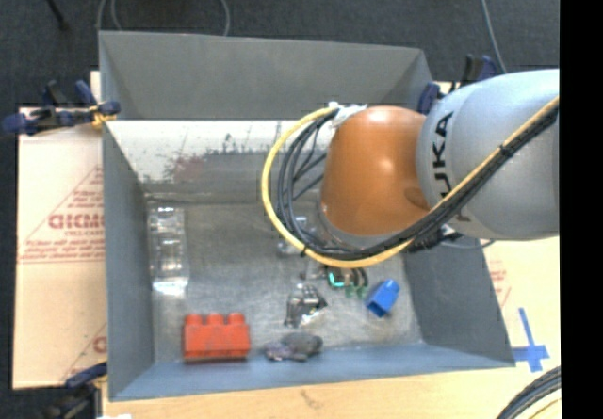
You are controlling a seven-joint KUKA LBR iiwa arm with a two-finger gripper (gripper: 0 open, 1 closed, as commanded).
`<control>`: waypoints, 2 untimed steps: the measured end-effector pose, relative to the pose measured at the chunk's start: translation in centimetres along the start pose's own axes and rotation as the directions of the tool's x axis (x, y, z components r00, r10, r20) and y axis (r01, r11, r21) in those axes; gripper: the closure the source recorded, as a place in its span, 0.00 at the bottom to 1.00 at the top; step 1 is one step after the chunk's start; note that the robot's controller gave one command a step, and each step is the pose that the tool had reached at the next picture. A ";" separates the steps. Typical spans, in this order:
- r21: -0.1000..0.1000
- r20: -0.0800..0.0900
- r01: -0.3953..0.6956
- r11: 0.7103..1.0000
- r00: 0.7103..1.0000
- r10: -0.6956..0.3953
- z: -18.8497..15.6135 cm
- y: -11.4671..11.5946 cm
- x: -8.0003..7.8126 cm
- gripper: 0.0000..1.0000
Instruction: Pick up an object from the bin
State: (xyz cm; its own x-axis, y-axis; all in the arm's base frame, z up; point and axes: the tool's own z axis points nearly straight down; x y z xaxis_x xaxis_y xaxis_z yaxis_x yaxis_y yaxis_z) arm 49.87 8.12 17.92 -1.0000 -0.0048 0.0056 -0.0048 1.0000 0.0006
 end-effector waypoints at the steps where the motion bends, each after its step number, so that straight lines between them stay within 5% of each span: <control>1: 0.003 0.000 0.171 0.985 0.985 -0.171 8.2 -5.9 1.5 0.00; 2: 0.001 0.029 0.158 0.987 0.987 -0.158 10.5 -5.5 1.4 0.00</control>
Offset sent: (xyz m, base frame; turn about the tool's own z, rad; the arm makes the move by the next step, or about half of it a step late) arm -0.0135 -0.0556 -0.0791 -0.1757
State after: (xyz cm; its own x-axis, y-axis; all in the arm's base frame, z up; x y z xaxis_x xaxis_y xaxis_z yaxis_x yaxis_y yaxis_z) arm 48.43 2.59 7.39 -0.9863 -0.1630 -0.0234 -0.1631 0.9866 0.0004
